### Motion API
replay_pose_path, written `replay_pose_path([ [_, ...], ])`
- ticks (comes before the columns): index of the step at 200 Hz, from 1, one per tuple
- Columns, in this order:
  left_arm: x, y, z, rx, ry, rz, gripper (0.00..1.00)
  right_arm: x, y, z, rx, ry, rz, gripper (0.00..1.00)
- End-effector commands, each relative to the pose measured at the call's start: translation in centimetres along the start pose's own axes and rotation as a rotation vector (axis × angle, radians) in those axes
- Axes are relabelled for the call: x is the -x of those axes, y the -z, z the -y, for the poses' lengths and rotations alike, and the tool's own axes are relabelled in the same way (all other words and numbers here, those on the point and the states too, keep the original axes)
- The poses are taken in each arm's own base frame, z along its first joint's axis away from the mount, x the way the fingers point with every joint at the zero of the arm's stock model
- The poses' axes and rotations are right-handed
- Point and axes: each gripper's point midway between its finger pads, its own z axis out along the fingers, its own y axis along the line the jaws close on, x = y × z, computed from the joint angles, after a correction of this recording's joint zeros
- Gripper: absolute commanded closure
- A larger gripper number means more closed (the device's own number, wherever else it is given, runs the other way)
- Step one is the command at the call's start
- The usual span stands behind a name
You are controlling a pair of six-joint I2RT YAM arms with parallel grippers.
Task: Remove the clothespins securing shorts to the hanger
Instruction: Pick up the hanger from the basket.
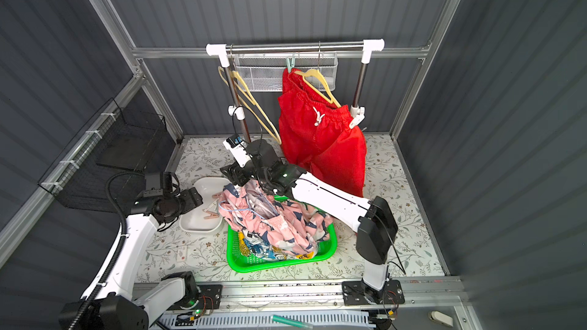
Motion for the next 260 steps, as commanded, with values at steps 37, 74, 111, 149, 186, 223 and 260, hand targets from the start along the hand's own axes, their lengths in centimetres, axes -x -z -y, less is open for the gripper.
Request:
replay_pose_path([
  [37, -1.1, 0.6, 2.7, -0.15, -0.086, -0.004, 0.0, -2.4, 8.9, -0.9, -0.115, 0.109, 0.067, 0.35],
  [74, -1.5, 0.4, 3.3, -0.163, -0.106, -0.017, 0.0, -5.2, 12.7, -0.9, -0.178, 0.157, 0.037, 0.36],
  [111, -1.7, 0.3, 3.4, -0.165, -0.105, -0.025, 0.0, -8.1, 13.3, -2.0, -0.209, 0.281, -0.043, 0.37],
  [149, -1.7, 0.2, 3.3, -0.155, -0.101, -0.03, 0.01, -10.2, 11.3, -3.5, -0.219, 0.435, -0.117, 0.42],
  [186, -1.7, 0.2, 3.4, -0.157, -0.104, -0.027, 0.01, -10.3, 9.5, -4.0, -0.227, 0.511, -0.126, 0.48],
  [223, -1.8, 0.2, 3.6, -0.162, -0.108, -0.029, 0.01, -10.6, 8.5, -3.5, -0.254, 0.549, -0.18, 0.56],
  [260, -1.7, 0.3, 3.6, -0.164, -0.108, -0.027, 0.01, -10.8, 8.0, -3.5, -0.257, 0.562, -0.197, 0.61],
])
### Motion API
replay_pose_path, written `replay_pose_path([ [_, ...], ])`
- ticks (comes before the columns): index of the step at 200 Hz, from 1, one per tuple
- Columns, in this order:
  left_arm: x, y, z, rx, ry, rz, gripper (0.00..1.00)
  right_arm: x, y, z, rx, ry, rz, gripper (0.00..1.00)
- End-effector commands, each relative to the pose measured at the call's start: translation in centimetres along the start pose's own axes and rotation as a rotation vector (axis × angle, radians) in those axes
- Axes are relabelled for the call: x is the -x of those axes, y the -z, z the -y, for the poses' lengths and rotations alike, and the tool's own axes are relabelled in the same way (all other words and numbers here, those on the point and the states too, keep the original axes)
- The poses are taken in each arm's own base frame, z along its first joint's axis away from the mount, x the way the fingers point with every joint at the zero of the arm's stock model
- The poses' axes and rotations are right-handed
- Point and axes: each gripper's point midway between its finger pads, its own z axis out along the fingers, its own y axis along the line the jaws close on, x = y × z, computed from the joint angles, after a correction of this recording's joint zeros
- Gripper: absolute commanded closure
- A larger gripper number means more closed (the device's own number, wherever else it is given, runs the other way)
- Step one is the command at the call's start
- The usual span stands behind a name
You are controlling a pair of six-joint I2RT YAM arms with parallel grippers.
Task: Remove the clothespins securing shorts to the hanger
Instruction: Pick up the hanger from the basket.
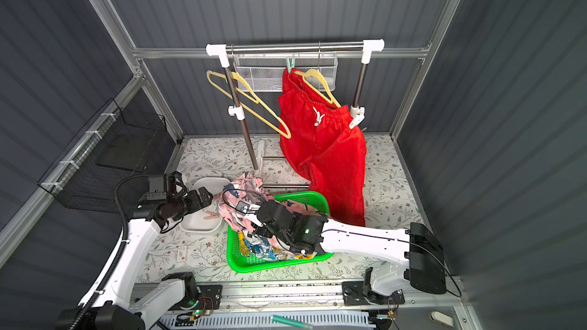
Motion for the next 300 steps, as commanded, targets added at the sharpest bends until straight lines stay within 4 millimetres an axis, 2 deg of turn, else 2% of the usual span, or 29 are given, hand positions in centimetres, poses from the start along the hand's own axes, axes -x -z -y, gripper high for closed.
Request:
replay_pose_path([
  [1, -0.6, -0.2, 0.1, -0.009, -0.012, -0.023, 0.01, 0.7, 0.0, 0.6, -0.024, 0.016, -0.006, 0.61],
  [86, -0.6, -0.2, 0.2, -0.012, -0.013, -0.022, 0.01, 1.4, -0.1, -0.7, 0.038, 0.036, 0.014, 0.63],
  [167, -0.7, -0.2, 0.2, -0.013, -0.014, -0.023, 0.01, 2.8, -1.8, -1.3, 0.03, 0.072, 0.02, 0.64],
  [225, -0.7, -0.3, 0.3, -0.016, -0.015, -0.026, 0.01, 3.9, -2.6, -0.6, -0.005, 0.068, 0.024, 0.75],
  [246, -0.7, -0.3, 0.4, -0.016, -0.016, -0.027, 0.01, 3.9, -2.5, -0.4, 0.001, 0.052, 0.023, 0.83],
  [300, -0.7, -0.3, 0.4, -0.017, -0.018, -0.028, 0.01, 4.0, -1.7, 1.1, 0.018, -0.027, 0.048, 0.95],
])
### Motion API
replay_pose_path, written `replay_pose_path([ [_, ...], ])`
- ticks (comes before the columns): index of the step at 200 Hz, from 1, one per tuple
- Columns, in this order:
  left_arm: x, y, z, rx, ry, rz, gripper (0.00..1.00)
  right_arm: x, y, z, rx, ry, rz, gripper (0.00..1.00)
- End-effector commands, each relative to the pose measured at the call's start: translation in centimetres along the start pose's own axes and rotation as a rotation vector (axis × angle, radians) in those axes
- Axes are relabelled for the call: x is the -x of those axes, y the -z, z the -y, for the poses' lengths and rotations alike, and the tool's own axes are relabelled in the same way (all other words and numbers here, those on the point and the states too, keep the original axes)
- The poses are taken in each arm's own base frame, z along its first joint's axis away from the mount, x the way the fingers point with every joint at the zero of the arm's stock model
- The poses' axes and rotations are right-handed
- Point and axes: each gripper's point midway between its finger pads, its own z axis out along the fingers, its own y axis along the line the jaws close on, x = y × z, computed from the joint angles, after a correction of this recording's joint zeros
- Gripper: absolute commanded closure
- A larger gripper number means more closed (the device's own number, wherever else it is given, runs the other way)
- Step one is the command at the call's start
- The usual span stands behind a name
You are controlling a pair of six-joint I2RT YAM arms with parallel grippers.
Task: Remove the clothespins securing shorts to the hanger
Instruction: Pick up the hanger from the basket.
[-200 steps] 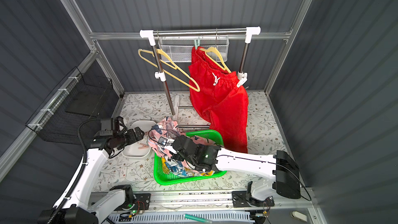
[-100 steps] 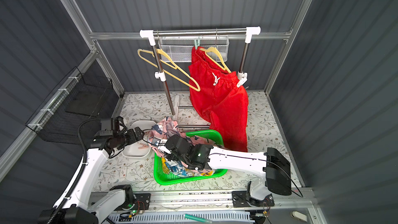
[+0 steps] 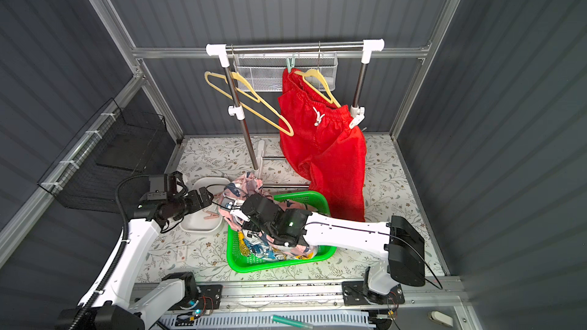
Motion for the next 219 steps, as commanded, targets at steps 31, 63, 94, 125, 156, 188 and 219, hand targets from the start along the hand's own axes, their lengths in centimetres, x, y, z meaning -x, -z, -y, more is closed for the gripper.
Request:
replay_pose_path([
  [31, -0.7, -0.2, 0.2, -0.013, -0.013, -0.022, 0.01, 1.4, 1.7, 2.7, 0.023, -0.164, 0.091, 1.0],
  [63, -0.5, 0.1, 0.5, -0.026, -0.022, -0.01, 0.01, 1.6, 2.6, 3.9, 0.034, -0.224, 0.135, 1.0],
  [94, 0.0, 1.2, 2.1, -0.111, -0.047, 0.043, 0.02, 1.5, 3.6, 5.5, 0.052, -0.307, 0.186, 1.0],
  [125, 0.3, 3.7, 5.9, -0.326, -0.096, 0.115, 0.04, 0.8, 4.3, 6.8, 0.085, -0.39, 0.238, 1.0],
  [156, 0.9, 5.2, 8.4, -0.456, -0.111, 0.159, 0.07, 0.1, 4.8, 7.2, 0.121, -0.448, 0.284, 1.0],
  [188, 1.6, 5.1, 10.8, -0.481, -0.201, 0.149, 0.09, -0.2, 5.5, 7.3, 0.154, -0.493, 0.336, 1.0],
  [219, 1.9, 4.2, 13.1, -0.462, -0.3, 0.129, 0.13, -0.5, 6.0, 7.2, 0.167, -0.52, 0.361, 1.0],
])
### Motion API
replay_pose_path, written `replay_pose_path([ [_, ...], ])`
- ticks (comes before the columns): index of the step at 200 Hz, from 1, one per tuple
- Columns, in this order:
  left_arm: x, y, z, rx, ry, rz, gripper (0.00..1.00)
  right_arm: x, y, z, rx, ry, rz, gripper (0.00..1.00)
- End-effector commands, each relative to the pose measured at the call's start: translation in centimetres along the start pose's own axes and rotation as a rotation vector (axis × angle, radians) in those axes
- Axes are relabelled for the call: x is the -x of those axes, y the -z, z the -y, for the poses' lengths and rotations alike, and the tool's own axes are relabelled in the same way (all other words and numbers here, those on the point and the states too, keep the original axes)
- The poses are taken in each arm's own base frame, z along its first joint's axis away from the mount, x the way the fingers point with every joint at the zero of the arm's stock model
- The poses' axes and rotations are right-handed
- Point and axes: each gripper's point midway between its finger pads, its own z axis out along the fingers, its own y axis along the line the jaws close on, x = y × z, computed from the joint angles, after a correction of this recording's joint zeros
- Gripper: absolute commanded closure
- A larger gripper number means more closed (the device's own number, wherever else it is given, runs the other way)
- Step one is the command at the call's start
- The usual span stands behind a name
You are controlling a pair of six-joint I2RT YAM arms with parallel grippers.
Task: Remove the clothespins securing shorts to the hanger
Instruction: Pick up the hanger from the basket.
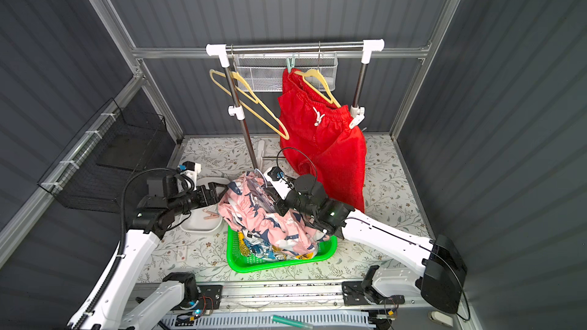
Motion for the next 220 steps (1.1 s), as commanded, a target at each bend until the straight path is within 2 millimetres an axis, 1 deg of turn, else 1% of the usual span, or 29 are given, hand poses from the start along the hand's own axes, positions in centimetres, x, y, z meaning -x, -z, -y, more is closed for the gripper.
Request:
replay_pose_path([
  [1, 1.8, -0.5, 2.0, -0.01, -0.112, 0.022, 0.13, 1.8, 0.8, -0.8, 0.052, -0.041, 0.088, 1.0],
  [6, 1.7, -0.8, 2.4, -0.008, -0.133, 0.012, 0.13, 1.7, 0.9, -0.7, 0.053, -0.045, 0.09, 1.0],
  [12, 1.8, -1.3, 2.2, 0.029, -0.156, 0.007, 0.14, 1.8, 1.0, -0.7, 0.056, -0.048, 0.094, 1.0],
  [18, 1.7, -1.7, 2.6, 0.038, -0.187, -0.008, 0.15, 1.7, 1.1, -0.8, 0.06, -0.05, 0.097, 1.0],
  [38, 1.3, -3.1, 3.3, 0.095, -0.266, -0.047, 0.16, 1.7, 1.4, -0.8, 0.06, -0.053, 0.105, 1.0],
  [66, 0.9, -4.8, 3.3, 0.19, -0.356, -0.083, 0.18, 1.7, 1.7, -1.0, 0.069, -0.057, 0.109, 1.0],
  [84, 0.7, -5.6, 2.6, 0.28, -0.406, -0.105, 0.2, 1.6, 1.8, -1.1, 0.075, -0.057, 0.109, 1.0],
  [99, 1.0, -5.9, 1.9, 0.358, -0.437, -0.104, 0.22, 1.5, 2.0, -1.2, 0.078, -0.058, 0.112, 1.0],
  [122, 1.6, -6.2, 1.5, 0.414, -0.441, -0.099, 0.26, 1.3, 2.1, -1.3, 0.086, -0.064, 0.112, 1.0],
  [140, 2.1, -6.4, 1.5, 0.431, -0.438, -0.087, 0.32, 1.2, 2.3, -1.5, 0.094, -0.068, 0.113, 1.0],
  [159, 2.6, -6.7, 1.6, 0.437, -0.439, -0.089, 0.42, 0.9, 2.5, -1.5, 0.097, -0.073, 0.112, 1.0],
  [172, 2.6, -7.2, 1.8, 0.433, -0.442, -0.098, 0.47, 0.9, 2.7, -1.7, 0.103, -0.075, 0.113, 1.0],
  [194, 2.6, -7.8, 2.0, 0.426, -0.441, -0.109, 0.64, 0.3, 2.7, -1.8, 0.112, -0.077, 0.099, 1.0],
  [196, 2.7, -7.8, 2.0, 0.426, -0.441, -0.109, 0.65, 1.1, 3.4, -1.9, 0.113, -0.072, 0.121, 1.0],
  [199, 2.6, -7.8, 2.0, 0.426, -0.441, -0.111, 0.66, 1.2, 3.6, -1.9, 0.114, -0.073, 0.127, 1.0],
  [208, 2.7, -8.0, 2.2, 0.418, -0.442, -0.111, 0.7, 1.3, 3.8, -2.1, 0.119, -0.071, 0.13, 1.0],
  [220, 3.0, -8.0, 2.4, 0.412, -0.442, -0.105, 0.81, 1.3, 4.1, -2.3, 0.13, -0.071, 0.128, 1.0],
])
